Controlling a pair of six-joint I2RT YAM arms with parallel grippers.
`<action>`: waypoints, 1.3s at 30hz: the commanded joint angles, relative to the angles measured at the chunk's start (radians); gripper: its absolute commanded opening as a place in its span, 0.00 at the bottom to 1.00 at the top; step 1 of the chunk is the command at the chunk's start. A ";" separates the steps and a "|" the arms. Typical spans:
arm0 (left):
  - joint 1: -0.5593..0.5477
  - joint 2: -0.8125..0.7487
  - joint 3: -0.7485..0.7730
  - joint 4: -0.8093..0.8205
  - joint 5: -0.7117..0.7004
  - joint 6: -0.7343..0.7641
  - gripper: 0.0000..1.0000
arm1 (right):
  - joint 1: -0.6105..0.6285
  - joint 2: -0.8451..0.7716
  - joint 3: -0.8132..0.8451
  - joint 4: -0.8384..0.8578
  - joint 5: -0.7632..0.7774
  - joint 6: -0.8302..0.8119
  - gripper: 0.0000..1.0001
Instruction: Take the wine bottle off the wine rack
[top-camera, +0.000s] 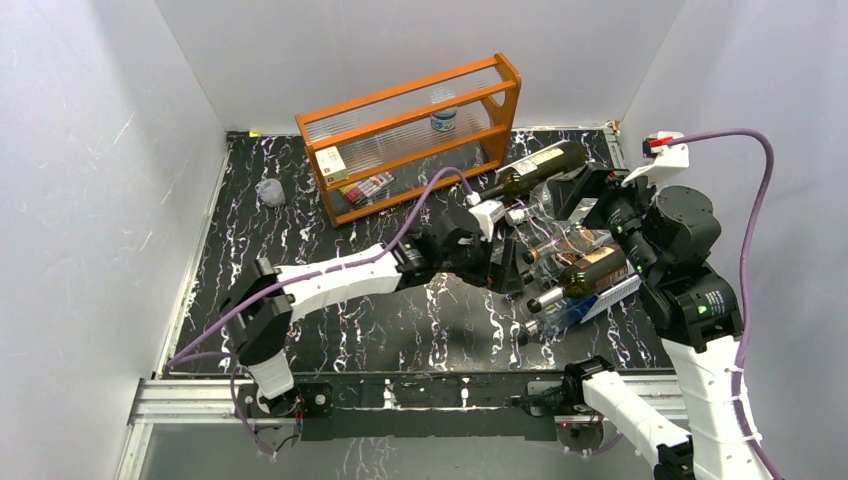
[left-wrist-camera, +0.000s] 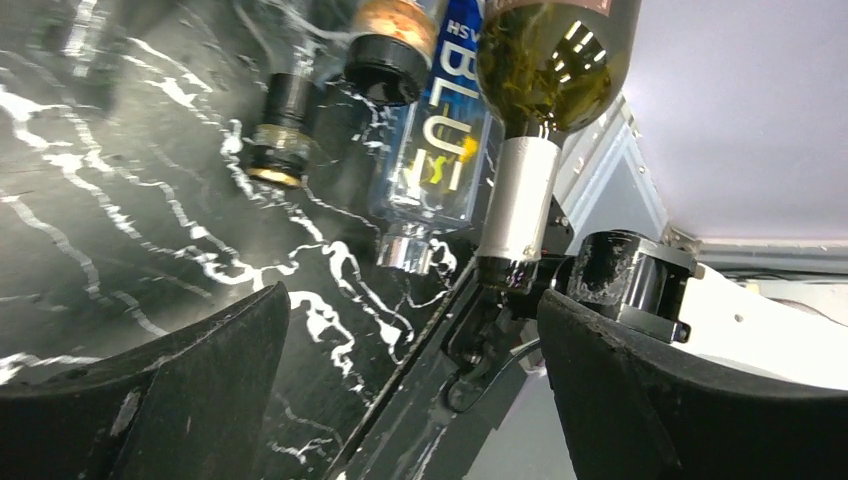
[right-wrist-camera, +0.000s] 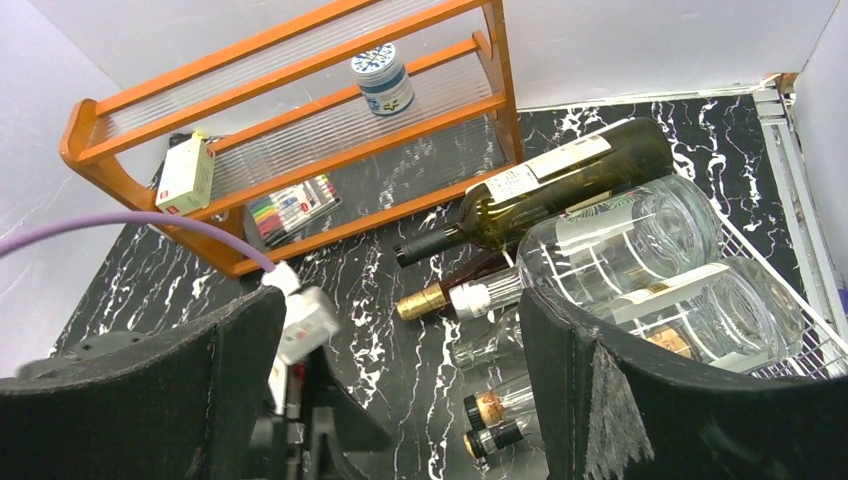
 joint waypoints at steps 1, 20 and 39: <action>-0.023 0.057 0.072 0.112 0.100 -0.064 0.92 | 0.003 -0.004 0.010 0.061 0.001 -0.022 0.98; -0.053 0.314 0.220 0.236 0.251 -0.183 0.77 | 0.003 -0.024 -0.004 0.069 0.027 -0.025 0.98; -0.083 0.396 0.316 0.222 0.296 -0.192 0.51 | 0.003 -0.029 -0.014 0.074 0.043 -0.037 0.98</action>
